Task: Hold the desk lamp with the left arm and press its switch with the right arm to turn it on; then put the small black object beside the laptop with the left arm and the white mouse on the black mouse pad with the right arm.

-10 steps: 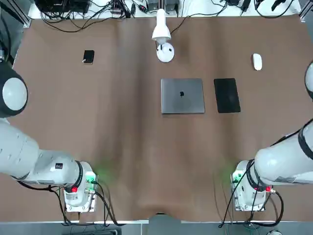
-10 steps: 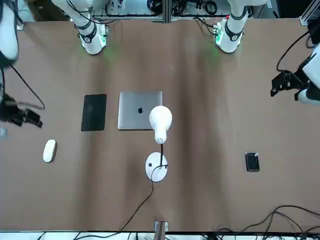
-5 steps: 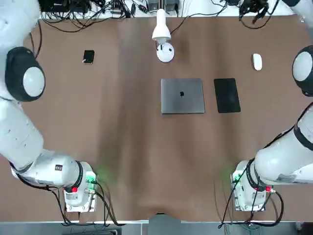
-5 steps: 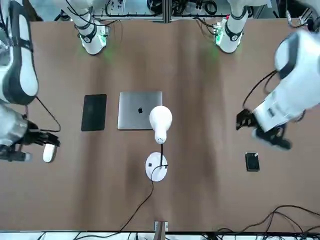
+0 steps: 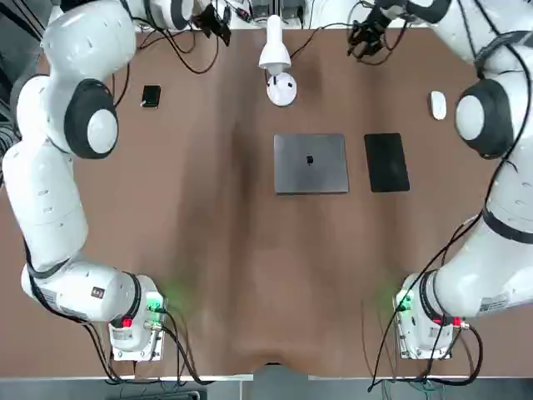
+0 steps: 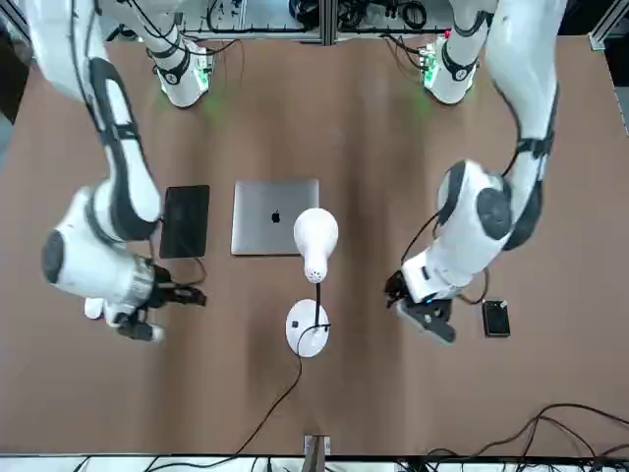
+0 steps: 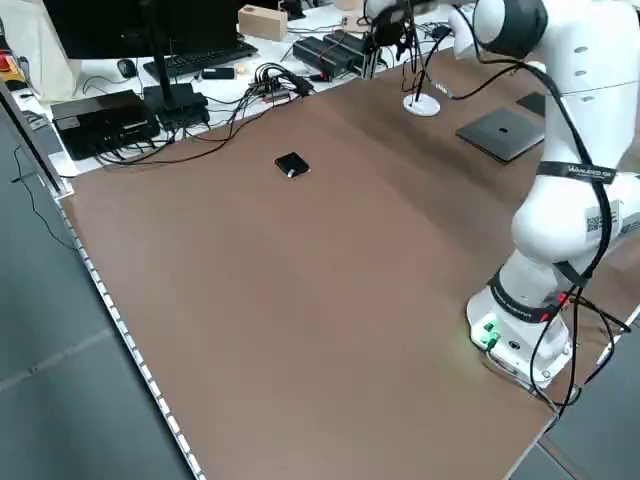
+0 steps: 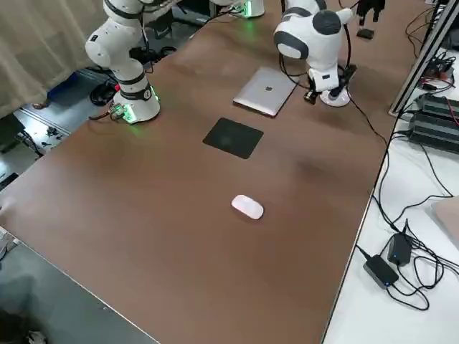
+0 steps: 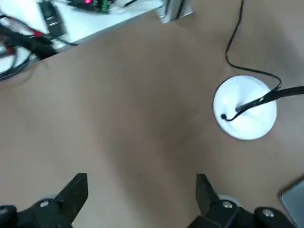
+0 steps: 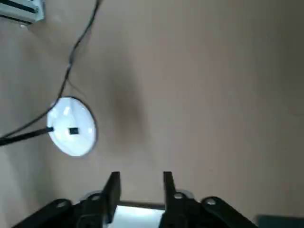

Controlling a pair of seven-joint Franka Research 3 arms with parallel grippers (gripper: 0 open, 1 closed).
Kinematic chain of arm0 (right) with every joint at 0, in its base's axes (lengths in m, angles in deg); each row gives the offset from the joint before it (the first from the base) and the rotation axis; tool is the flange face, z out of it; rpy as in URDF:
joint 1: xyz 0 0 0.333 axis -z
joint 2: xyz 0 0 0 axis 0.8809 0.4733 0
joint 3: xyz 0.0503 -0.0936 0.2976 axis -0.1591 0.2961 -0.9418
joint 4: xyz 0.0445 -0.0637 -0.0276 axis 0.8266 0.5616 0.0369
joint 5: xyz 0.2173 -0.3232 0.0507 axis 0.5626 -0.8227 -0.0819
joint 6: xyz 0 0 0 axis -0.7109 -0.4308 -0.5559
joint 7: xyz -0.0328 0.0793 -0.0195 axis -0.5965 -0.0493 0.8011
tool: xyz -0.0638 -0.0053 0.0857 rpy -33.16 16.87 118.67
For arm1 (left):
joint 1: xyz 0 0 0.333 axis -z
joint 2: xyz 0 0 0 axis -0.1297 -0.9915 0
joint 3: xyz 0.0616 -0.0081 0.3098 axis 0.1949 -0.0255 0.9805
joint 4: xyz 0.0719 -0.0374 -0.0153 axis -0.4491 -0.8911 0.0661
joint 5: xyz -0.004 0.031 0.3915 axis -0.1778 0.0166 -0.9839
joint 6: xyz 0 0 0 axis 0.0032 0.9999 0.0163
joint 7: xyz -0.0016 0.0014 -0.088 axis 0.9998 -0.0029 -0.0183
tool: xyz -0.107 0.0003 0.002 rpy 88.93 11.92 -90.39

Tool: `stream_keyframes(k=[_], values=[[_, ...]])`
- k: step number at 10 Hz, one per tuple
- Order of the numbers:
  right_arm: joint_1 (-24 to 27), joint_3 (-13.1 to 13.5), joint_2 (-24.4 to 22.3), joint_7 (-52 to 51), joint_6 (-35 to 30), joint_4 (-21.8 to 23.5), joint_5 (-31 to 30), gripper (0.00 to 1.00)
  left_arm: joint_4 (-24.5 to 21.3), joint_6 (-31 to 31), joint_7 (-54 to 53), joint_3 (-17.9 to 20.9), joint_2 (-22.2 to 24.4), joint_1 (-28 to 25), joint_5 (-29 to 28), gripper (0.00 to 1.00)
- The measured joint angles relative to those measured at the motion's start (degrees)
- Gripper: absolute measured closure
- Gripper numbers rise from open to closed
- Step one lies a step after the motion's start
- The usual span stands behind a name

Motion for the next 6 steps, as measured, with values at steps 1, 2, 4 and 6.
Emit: stream_keyframes(k=[1,2,4,6], values=[[-2.7,-0.1,3.1,1.0,4.0,-2.3,2.7,0.78,0.2,-4.2,-1.1,-1.3,-2.4,0.0,0.0,0.0],[-5.5,-0.1,5.7,1.4,9.9,-3.3,4.1,0.95,0.9,-7.1,-2.6,-2.6,-4.7,0.0,0.0,0.0],[-10.5,-0.4,10.0,2.6,18.9,-4.5,5.3,0.99,3.5,-11.6,-6.2,-5.3,-9.8,-0.1,1.6,0.0],[-12.2,-0.9,14.3,3.2,20.4,-9.4,5.8,0.99,5.4,-18.2,-9.4,-7.8,-15.2,0.0,3.6,0.0]])
